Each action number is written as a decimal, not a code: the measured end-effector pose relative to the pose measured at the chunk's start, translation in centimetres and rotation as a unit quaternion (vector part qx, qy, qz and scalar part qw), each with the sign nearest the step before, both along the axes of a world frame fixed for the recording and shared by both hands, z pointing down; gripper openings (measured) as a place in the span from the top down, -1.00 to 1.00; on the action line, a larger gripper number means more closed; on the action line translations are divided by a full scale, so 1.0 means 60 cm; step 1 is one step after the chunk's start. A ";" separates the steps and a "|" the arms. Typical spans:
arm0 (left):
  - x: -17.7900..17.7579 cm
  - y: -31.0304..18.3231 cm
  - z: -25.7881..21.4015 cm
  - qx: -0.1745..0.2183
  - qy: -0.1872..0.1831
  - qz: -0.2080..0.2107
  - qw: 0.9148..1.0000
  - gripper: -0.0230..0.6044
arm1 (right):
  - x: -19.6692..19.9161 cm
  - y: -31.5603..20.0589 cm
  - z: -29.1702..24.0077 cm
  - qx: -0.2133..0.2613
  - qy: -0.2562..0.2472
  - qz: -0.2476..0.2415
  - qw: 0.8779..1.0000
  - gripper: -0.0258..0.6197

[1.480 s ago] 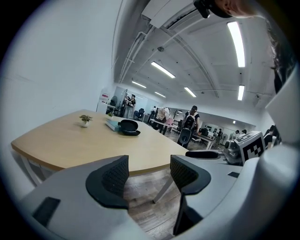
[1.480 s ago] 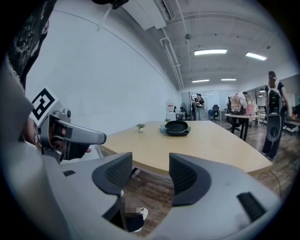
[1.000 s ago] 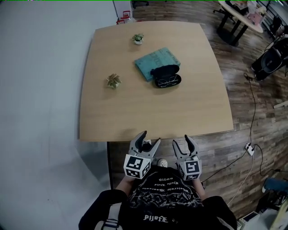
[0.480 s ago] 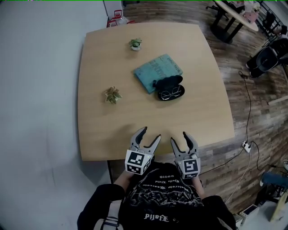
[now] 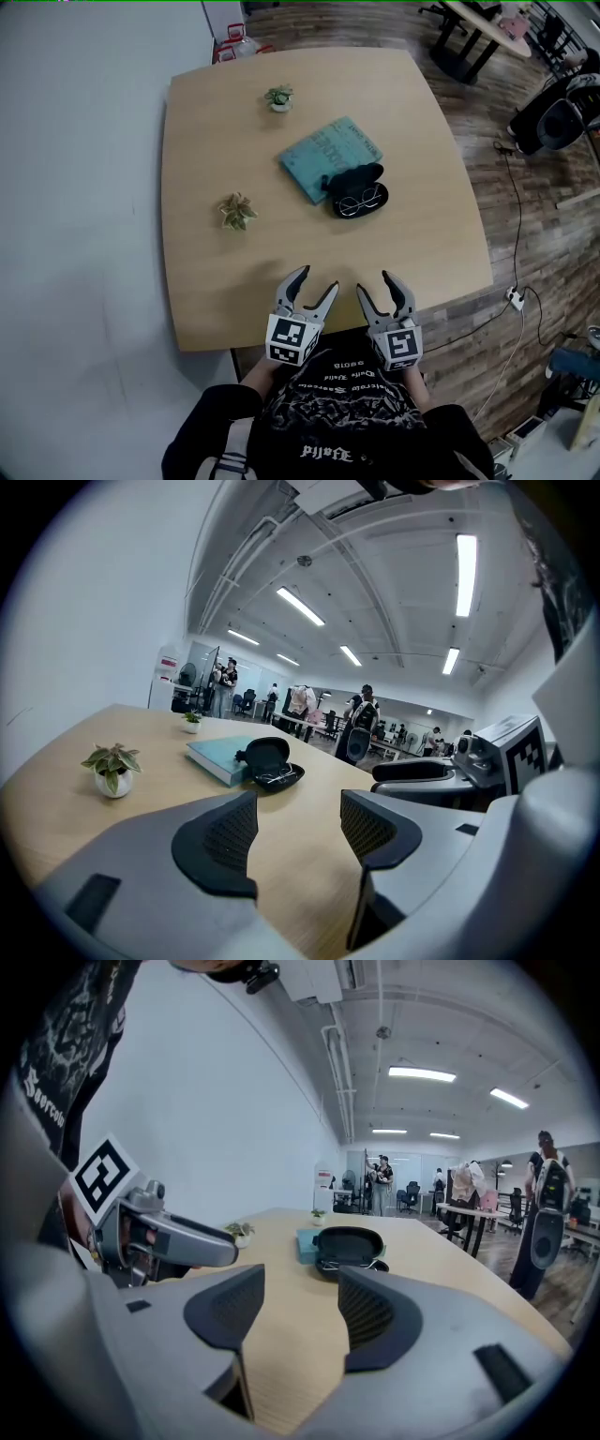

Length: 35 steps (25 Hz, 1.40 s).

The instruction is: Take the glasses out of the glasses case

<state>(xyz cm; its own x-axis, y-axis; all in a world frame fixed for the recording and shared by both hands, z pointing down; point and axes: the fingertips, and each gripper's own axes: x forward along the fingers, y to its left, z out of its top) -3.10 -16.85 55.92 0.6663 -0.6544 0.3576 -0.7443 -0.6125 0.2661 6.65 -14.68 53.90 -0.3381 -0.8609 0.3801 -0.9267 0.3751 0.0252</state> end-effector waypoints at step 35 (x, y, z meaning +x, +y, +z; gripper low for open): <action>0.029 -0.058 -0.026 0.000 -0.026 -0.117 0.993 0.02 | 0.042 -0.258 -0.050 0.022 0.121 -0.309 0.943 0.19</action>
